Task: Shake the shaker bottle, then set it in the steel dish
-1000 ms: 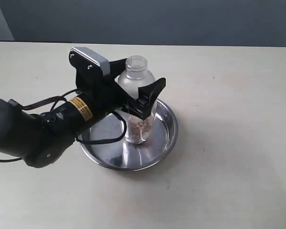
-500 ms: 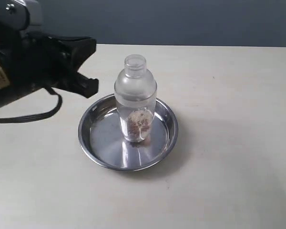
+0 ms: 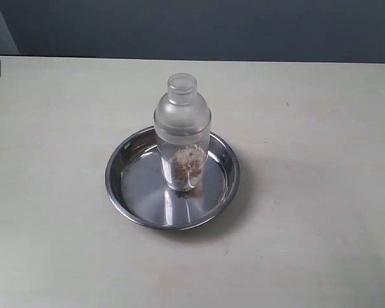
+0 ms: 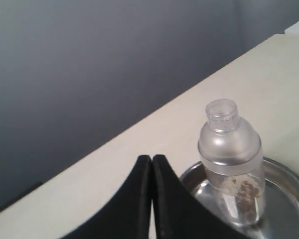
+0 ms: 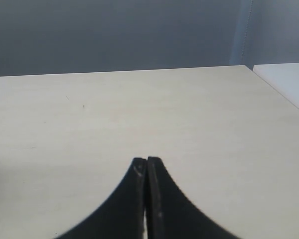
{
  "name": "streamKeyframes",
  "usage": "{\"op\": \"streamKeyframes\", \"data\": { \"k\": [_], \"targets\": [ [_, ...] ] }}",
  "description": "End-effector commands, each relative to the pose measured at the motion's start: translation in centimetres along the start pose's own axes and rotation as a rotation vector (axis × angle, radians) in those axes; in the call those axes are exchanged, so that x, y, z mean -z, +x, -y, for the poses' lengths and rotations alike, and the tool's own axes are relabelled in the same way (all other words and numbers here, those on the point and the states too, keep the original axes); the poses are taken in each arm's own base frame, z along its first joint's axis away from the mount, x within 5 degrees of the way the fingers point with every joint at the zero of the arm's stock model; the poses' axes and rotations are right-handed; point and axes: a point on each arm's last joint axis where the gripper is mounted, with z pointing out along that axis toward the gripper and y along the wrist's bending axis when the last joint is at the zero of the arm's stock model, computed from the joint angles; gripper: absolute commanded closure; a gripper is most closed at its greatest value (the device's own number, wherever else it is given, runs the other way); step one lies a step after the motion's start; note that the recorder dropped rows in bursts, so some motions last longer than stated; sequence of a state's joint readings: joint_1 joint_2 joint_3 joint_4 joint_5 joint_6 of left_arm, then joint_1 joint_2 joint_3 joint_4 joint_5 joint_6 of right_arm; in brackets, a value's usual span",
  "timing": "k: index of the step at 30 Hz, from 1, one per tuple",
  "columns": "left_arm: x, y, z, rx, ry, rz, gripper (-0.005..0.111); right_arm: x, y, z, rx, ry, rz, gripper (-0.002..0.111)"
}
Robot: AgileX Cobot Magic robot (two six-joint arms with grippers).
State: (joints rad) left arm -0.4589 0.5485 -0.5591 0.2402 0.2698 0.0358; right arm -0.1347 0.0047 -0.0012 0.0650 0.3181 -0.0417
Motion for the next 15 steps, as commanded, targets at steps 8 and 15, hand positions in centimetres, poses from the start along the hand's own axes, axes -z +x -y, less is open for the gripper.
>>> {"op": "streamKeyframes", "data": {
  "k": [8, 15],
  "targets": [
    [4.0, 1.1, -0.1, -0.032, -0.054, 0.128, 0.106, 0.0, -0.1, 0.0, 0.0, 0.004, 0.017, 0.109],
    [4.8, 7.2, 1.6, 0.158, -0.05, 0.107, 0.106, 0.0, -0.1, 0.0, 0.0, 0.004, 0.017, 0.109]
  ]
}}
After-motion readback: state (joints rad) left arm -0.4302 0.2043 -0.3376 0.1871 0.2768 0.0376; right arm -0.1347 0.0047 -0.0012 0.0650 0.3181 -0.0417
